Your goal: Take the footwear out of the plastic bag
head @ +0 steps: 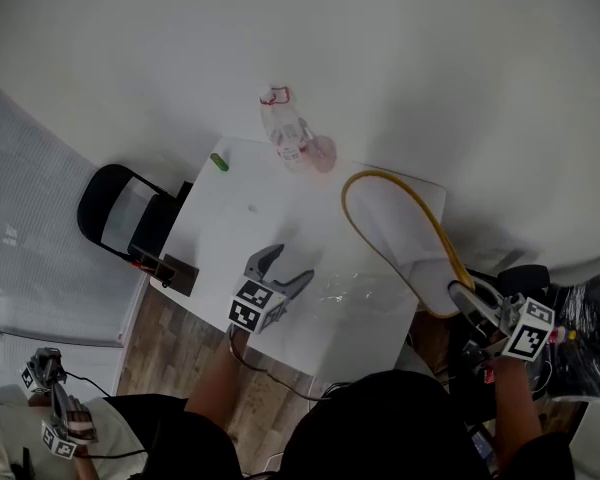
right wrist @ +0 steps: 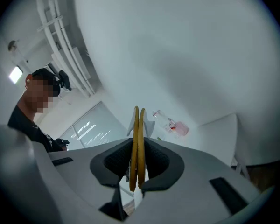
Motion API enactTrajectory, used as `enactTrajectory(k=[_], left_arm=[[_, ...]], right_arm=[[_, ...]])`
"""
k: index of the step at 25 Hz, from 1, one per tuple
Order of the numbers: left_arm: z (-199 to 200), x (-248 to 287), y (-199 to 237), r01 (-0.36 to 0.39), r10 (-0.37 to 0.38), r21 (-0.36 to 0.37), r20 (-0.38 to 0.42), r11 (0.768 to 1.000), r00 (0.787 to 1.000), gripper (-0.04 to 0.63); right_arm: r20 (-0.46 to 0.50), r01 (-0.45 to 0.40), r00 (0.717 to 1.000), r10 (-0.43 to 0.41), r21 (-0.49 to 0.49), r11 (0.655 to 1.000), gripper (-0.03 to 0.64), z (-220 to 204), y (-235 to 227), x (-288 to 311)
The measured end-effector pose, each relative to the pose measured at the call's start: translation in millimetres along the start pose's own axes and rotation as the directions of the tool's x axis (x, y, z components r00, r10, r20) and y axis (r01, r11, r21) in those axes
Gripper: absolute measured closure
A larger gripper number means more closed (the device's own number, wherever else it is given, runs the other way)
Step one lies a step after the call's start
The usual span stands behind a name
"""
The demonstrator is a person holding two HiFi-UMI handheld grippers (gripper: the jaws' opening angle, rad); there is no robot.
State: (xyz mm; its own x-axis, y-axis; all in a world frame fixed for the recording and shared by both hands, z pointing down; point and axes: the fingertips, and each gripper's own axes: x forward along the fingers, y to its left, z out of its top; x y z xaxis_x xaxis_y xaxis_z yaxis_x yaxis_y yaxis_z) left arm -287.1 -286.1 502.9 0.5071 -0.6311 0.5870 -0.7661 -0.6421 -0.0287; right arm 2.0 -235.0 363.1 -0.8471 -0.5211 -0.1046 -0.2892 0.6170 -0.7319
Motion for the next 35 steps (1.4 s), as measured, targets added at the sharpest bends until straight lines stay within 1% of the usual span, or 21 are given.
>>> enactTrajectory(k=[3,5,7,9,12,16,20,21,22,23,24,26,27,28,30,31,33,35], left_arm=[[23,-21,2,-0.111,0.106,0.065,0.083,0.992,0.991,0.247],[41,-35,-4,-0.175,0.162,0.077,0.151,0.982,0.975,0.249],[60,-43,-15,-0.232,0.211,0.084,0.210,0.969,0.955,0.249],[75,-45,-29,-0.270,0.240,0.093,0.247,0.958,0.939,0.249],[93,-41,-50,-0.291,0.259,0.083,0.276,0.953,0.926,0.249],[103,-29,-67,-0.294,0.281,0.006,0.283,0.956,0.917,0.249],[109,-18,-76,-0.272,0.284,-0.079,0.298,0.959,0.911,0.250],[111,-18,-77,-0.279,0.293,-0.090,0.302,0.956,0.907,0.266],[113,-18,-77,-0.297,0.312,-0.095,0.304,0.950,0.900,0.314],[114,-18,-76,-0.323,0.337,-0.097,0.306,0.941,0.890,0.400],[115,-19,-75,-0.349,0.361,-0.095,0.307,0.932,0.881,0.472],[116,-21,-75,-0.374,0.388,-0.105,0.304,0.921,0.870,0.522],[115,-21,-75,-0.372,0.394,-0.130,0.299,0.919,0.869,0.542],[115,-21,-75,-0.364,0.397,-0.164,0.294,0.917,0.869,0.565],[112,-18,-74,-0.340,0.392,-0.218,0.281,0.915,0.876,0.572],[111,-16,-74,-0.333,0.388,-0.227,0.274,0.915,0.880,0.572],[110,-11,-75,-0.329,0.381,-0.221,0.265,0.918,0.885,0.572],[110,-10,-75,-0.329,0.381,-0.220,0.266,0.918,0.885,0.572]], right_arm=[[-0.055,0.036,0.998,-0.031,0.107,0.994,0.543,-41,-17,13],[-0.096,0.051,0.995,-0.036,0.160,0.986,0.543,-68,-27,20],[-0.134,0.071,0.990,-0.043,0.206,0.976,0.544,-92,-39,28],[-0.175,0.115,0.982,-0.073,0.242,0.963,0.543,-116,-53,33],[-0.260,0.185,0.958,-0.122,0.232,0.955,0.543,-148,-73,41],[-0.367,0.306,0.903,-0.226,0.176,0.936,0.543,-183,-104,48],[-0.420,0.420,0.836,-0.352,0.077,0.904,0.541,-200,-130,47],[-0.434,0.440,0.817,-0.379,0.047,0.897,0.532,-203,-134,46],[-0.449,0.458,0.798,-0.403,0.016,0.889,0.518,-206,-137,45],[-0.461,0.471,0.779,-0.424,-0.015,0.882,0.507,-209,-140,44],[-0.471,0.480,0.763,-0.443,-0.047,0.876,0.498,-210,-142,43],[-0.489,0.487,0.732,-0.474,-0.111,0.866,0.476,-212,-144,40],[-0.500,0.487,0.714,-0.490,-0.147,0.861,0.459,-212,-145,39],[-0.510,0.483,0.696,-0.505,-0.188,0.855,0.430,-213,-145,38],[-0.524,0.461,0.666,-0.531,-0.271,0.845,0.395,-211,-143,38],[-0.527,0.444,0.656,-0.540,-0.310,0.841,0.385,-208,-141,40],[-0.525,0.398,0.648,-0.553,-0.385,0.832,0.363,-200,-134,44],[-0.514,0.343,0.654,-0.556,-0.453,0.823,0.351,-186,-123,50]])
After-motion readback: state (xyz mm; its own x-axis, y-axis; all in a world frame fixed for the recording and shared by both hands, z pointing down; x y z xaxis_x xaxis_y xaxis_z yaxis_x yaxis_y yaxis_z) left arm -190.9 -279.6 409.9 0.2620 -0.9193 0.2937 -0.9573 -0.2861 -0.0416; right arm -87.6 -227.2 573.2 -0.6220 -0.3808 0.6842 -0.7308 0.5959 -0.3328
